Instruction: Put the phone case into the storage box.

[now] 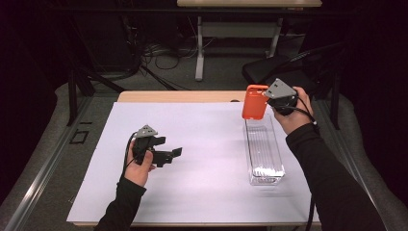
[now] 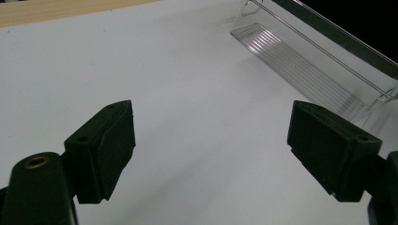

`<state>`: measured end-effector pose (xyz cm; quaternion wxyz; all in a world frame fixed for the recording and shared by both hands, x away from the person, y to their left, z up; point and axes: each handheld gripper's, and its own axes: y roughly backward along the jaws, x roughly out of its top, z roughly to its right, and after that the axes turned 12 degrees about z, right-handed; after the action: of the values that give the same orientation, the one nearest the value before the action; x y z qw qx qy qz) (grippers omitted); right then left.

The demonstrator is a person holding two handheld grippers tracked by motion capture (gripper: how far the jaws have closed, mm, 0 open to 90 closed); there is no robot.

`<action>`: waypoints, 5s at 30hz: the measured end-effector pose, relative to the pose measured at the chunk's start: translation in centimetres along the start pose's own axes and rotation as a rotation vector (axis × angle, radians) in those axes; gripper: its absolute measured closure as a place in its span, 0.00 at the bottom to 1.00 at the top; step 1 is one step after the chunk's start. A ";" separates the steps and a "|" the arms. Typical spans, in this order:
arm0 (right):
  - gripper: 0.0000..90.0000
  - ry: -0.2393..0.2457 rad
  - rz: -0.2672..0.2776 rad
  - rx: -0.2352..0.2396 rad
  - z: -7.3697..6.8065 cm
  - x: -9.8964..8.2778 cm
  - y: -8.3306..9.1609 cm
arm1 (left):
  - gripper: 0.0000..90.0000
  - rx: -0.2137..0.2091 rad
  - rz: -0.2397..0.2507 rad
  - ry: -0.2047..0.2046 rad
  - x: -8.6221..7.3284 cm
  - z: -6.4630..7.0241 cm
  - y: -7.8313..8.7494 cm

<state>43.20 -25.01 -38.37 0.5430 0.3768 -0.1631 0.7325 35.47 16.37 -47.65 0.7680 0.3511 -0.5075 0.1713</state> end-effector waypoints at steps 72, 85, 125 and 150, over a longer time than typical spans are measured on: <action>0.90 0.119 -0.034 -0.033 -4.4 -6.9 -3.1 | 0.17 0.003 -0.015 -0.002 -0.3 0.0 0.2; 0.88 0.088 -0.051 -0.038 -3.7 -8.0 -2.9 | 0.17 0.007 -0.023 0.004 -0.5 0.1 -0.1; 0.61 0.009 -0.082 -0.048 -3.3 -8.1 -3.0 | 0.17 0.006 -0.034 0.001 -0.6 0.1 -0.3; 0.52 -0.021 -0.075 -0.046 -3.5 -6.6 -1.6 | 0.17 -0.002 -0.032 0.003 -0.5 0.2 -0.4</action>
<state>44.16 -26.62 -45.83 0.5768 0.3778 -0.1711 0.7037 35.35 16.01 -48.21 0.7719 0.3581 -0.5006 0.1590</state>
